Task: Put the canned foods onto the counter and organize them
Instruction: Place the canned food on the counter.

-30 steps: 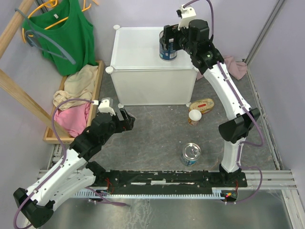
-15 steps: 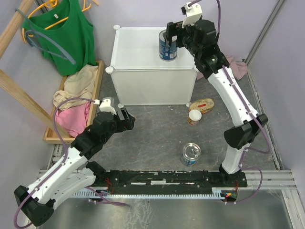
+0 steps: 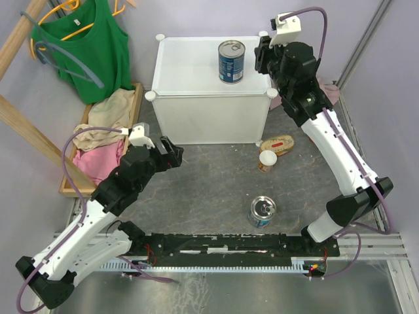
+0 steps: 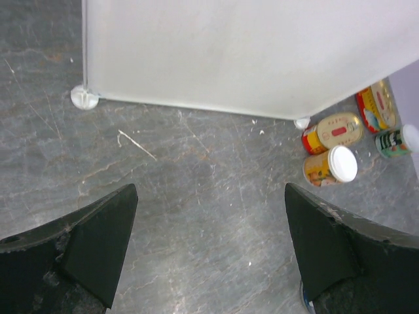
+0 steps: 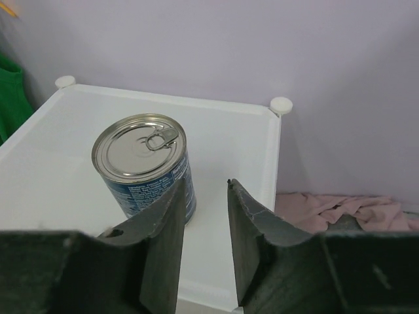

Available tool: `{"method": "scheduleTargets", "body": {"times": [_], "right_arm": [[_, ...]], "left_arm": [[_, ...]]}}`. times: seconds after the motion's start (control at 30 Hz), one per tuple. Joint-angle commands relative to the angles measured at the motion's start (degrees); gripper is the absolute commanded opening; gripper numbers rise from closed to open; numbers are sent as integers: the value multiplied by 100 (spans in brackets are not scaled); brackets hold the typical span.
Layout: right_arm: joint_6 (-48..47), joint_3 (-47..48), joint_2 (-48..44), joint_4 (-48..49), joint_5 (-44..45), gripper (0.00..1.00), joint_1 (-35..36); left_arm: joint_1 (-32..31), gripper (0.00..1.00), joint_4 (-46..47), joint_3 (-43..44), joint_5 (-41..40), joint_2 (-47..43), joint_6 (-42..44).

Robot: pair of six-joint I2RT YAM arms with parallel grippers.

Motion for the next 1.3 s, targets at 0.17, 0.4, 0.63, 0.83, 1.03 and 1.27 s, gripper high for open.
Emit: {"method": "scheduleTargets", "body": {"times": [0.17,0.4,0.63,0.83,1.03,1.27], "right_arm": [[277,-30,157,102,256,18,-83],[455,73,503,-25,211,14,-114],[597,300,1017,34,176,14,-141],[743,788,1489,50,88,15,-150],[737,1279,1934,21,-151,15,-148],[977,1535,2264,3,-564,15,-80]], "left_arm": [[-37,100,446,548,-793,-99,221],[-40,100,524,875,-1032,83,448],[-33,100,742,1144,-1076,345,641],[-35,99,1013,1542,-1163,736,969],[-38,99,1585,1708,-1290,1009,1332],[-32,99,2024,1906,-1585,1447,1756]]}}
